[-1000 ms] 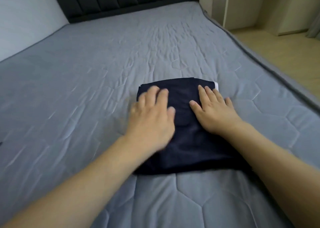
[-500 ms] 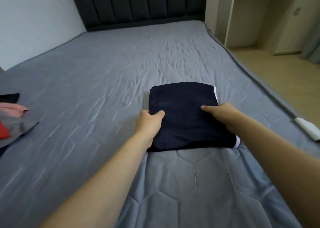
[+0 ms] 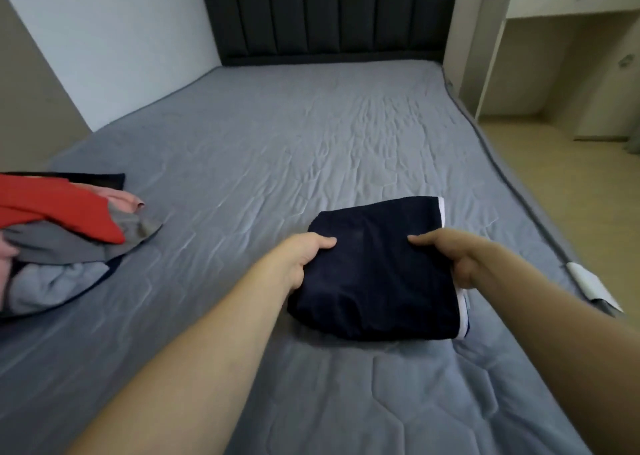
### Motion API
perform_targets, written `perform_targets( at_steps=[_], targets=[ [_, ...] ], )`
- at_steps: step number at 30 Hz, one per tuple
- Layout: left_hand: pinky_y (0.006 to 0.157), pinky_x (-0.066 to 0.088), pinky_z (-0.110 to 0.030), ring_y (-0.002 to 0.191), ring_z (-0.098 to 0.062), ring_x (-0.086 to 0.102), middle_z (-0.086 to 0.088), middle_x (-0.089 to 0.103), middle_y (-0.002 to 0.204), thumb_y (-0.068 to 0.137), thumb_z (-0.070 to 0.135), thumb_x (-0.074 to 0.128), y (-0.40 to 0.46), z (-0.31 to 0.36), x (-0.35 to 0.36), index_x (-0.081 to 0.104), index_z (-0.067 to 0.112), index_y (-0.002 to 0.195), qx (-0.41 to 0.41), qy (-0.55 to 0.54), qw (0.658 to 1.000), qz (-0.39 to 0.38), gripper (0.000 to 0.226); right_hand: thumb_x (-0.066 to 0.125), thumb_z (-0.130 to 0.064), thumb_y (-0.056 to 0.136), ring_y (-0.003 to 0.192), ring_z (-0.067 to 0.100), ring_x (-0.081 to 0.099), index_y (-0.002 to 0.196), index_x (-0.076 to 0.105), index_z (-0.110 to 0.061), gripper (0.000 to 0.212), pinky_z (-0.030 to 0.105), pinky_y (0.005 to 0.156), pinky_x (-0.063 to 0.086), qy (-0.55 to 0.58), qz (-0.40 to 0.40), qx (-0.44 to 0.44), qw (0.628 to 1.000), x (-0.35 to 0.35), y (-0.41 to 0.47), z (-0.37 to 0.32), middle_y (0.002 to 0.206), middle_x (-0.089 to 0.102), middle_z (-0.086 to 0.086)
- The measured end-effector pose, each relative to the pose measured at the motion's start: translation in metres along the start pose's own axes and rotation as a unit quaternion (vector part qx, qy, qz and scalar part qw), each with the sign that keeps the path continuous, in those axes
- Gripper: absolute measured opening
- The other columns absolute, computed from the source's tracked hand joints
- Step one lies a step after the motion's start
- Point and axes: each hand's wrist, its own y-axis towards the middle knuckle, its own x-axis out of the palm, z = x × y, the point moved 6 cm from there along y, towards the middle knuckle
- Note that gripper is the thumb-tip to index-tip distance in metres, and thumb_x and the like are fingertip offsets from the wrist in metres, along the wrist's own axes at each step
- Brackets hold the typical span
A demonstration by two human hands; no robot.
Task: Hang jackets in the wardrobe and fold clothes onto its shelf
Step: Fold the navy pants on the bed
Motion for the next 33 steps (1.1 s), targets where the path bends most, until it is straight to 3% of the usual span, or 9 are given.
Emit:
perform_targets(
  at_steps=[2, 7, 10, 13, 18, 21, 26, 29, 33],
  targets=[
    [0.06, 0.055, -0.034, 0.077, -0.026, 0.071, -0.012, 0.075, 0.085, 0.09, 0.016, 0.065, -0.024, 0.035, -0.025, 0.066, 0.005, 0.107, 0.002, 0.002, 1.0, 0.028, 0.02, 0.065, -0.02, 0.09, 0.058, 0.027, 0.071, 0.096, 0.067, -0.002, 0.02, 0.034, 0.051, 0.055, 0.004, 0.001, 0.004, 1.0, 0.017, -0.022, -0.042, 0.078, 0.074, 0.014],
    [0.07, 0.055, -0.038, 0.086, -0.029, 0.071, -0.012, 0.075, 0.092, 0.088, 0.018, 0.066, -0.145, 0.152, -0.125, 0.067, 0.006, 0.109, -0.009, -0.026, 0.994, 0.107, 0.025, 0.066, -0.013, 0.085, 0.075, 0.028, 0.073, 0.102, 0.069, -0.004, 0.019, 0.037, 0.064, 0.056, 0.037, -0.081, -0.006, 0.996, 0.095, -0.13, -0.173, 0.094, 0.075, 0.013],
    [0.068, 0.053, -0.036, 0.078, -0.027, 0.074, -0.009, 0.076, 0.088, 0.085, 0.021, 0.069, -0.266, 0.234, -0.201, 0.069, 0.009, 0.104, 0.009, -0.061, 0.988, 0.143, 0.023, 0.066, -0.011, 0.08, 0.086, 0.028, 0.072, 0.108, 0.069, -0.006, 0.029, 0.037, 0.071, 0.057, 0.025, -0.16, -0.034, 0.986, 0.155, -0.234, -0.269, 0.104, 0.073, 0.013],
    [0.075, 0.053, -0.036, 0.091, -0.025, 0.072, -0.008, 0.074, 0.103, 0.083, 0.018, 0.067, -0.409, 0.315, -0.284, 0.069, 0.01, 0.11, 0.059, -0.112, 0.98, 0.153, 0.028, 0.072, -0.023, 0.072, 0.096, 0.029, 0.07, 0.112, 0.07, -0.008, 0.042, 0.039, 0.079, 0.056, -0.002, -0.247, -0.076, 0.966, 0.221, -0.355, -0.381, 0.11, 0.071, 0.012],
    [0.089, 0.051, -0.033, 0.104, -0.021, 0.068, -0.005, 0.072, 0.114, 0.083, 0.033, 0.068, -0.629, 0.403, -0.412, 0.072, 0.015, 0.11, 0.128, -0.193, 0.952, 0.198, 0.033, 0.076, -0.028, 0.066, 0.093, 0.032, 0.071, 0.109, 0.071, -0.007, 0.048, 0.041, 0.072, 0.058, -0.058, -0.354, -0.157, 0.92, 0.358, -0.541, -0.539, 0.11, 0.071, 0.015],
    [0.089, 0.052, -0.035, 0.107, -0.022, 0.067, -0.006, 0.071, 0.115, 0.087, 0.037, 0.067, -0.715, 0.423, -0.48, 0.07, 0.014, 0.112, 0.154, -0.227, 0.93, 0.243, 0.034, 0.074, -0.026, 0.068, 0.093, 0.033, 0.07, 0.107, 0.072, -0.005, 0.045, 0.041, 0.071, 0.058, -0.109, -0.417, -0.188, 0.883, 0.449, -0.618, -0.583, 0.11, 0.07, 0.017],
    [0.076, 0.057, -0.036, 0.095, -0.025, 0.071, -0.009, 0.074, 0.102, 0.091, 0.028, 0.066, -0.791, 0.428, -0.599, 0.065, 0.01, 0.118, 0.183, -0.271, 0.879, 0.346, 0.032, 0.074, -0.032, 0.069, 0.098, 0.033, 0.069, 0.115, 0.066, -0.006, 0.053, 0.042, 0.079, 0.056, -0.193, -0.476, -0.229, 0.827, 0.592, -0.691, -0.62, 0.11, 0.071, 0.016],
    [0.07, 0.058, -0.037, 0.091, -0.028, 0.071, -0.012, 0.073, 0.102, 0.09, 0.022, 0.068, -0.819, 0.429, -0.674, 0.063, 0.007, 0.119, 0.21, -0.288, 0.839, 0.411, 0.034, 0.075, -0.038, 0.072, 0.097, 0.032, 0.07, 0.116, 0.066, -0.008, 0.054, 0.041, 0.078, 0.056, -0.19, -0.483, -0.23, 0.823, 0.673, -0.708, -0.629, 0.109, 0.071, 0.014],
    [0.079, 0.058, -0.044, 0.094, -0.03, 0.068, -0.013, 0.07, 0.109, 0.088, 0.018, 0.069, -0.83, 0.423, -0.781, 0.059, 0.007, 0.125, 0.229, -0.291, 0.797, 0.477, 0.04, 0.071, -0.031, 0.081, 0.098, 0.033, 0.069, 0.117, 0.064, -0.008, 0.044, 0.046, 0.087, 0.054, -0.189, -0.487, -0.232, 0.82, 0.79, -0.708, -0.641, 0.106, 0.072, 0.013]
  ],
)
